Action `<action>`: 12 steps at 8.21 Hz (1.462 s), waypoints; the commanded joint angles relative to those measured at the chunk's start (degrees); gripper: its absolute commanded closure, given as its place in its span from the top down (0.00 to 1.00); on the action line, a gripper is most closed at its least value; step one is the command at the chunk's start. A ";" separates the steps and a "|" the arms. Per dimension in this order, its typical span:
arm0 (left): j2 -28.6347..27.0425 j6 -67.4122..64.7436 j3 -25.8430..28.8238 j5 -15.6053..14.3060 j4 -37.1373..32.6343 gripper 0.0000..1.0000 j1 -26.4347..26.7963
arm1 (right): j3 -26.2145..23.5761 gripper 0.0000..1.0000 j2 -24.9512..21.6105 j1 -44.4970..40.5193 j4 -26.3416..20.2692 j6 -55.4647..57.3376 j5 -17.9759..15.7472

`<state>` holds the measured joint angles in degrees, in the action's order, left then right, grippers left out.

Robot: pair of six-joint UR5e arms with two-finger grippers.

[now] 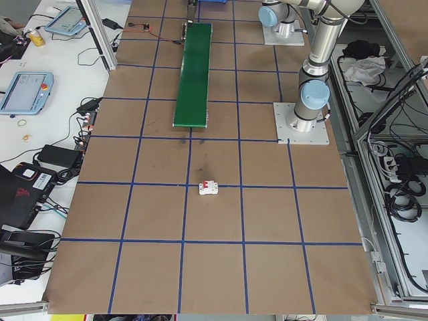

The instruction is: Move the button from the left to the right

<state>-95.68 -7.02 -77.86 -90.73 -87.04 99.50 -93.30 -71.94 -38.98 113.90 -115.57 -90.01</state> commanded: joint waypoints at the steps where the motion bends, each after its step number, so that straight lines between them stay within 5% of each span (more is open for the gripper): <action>1: 1.01 0.07 -0.19 0.38 -0.58 1.00 -6.75 | 0.31 1.00 -13.35 -1.97 -12.09 23.73 0.36; 3: 3.38 0.07 -0.80 -0.06 -0.59 1.00 -7.48 | 1.19 1.00 -17.25 -9.76 -19.73 44.09 0.45; 8: 9.45 0.25 -5.54 1.26 -4.02 1.00 -7.04 | 1.80 1.00 -20.95 -43.32 -22.39 97.37 -0.78; 12: 10.86 1.74 -5.99 0.38 -10.43 1.00 -7.13 | 1.81 1.00 -20.34 -52.96 -22.49 108.45 -0.26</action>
<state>-85.21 -6.09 -83.76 -90.04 -94.30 92.39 -91.51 -92.48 -89.37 91.51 -9.79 -90.73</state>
